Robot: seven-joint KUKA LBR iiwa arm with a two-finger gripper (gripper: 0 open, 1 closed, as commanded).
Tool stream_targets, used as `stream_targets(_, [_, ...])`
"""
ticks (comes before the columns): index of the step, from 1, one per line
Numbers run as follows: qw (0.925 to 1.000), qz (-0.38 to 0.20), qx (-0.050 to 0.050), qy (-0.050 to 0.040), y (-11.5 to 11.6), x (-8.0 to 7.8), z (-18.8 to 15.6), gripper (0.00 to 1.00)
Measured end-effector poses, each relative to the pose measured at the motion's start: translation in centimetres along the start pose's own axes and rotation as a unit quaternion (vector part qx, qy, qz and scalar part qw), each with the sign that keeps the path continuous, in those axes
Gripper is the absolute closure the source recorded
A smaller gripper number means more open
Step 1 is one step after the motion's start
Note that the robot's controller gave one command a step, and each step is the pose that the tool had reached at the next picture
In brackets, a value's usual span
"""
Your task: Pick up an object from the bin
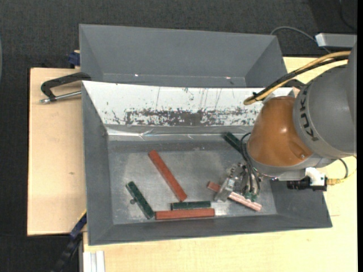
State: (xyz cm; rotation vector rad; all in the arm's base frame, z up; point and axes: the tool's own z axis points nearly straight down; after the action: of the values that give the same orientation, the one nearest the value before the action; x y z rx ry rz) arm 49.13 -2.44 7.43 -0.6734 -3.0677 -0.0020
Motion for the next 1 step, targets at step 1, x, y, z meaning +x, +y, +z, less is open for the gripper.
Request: stream_targets(1, [1.0,0.0,0.001,0.0021,-0.05,0.12,-1.21,1.0])
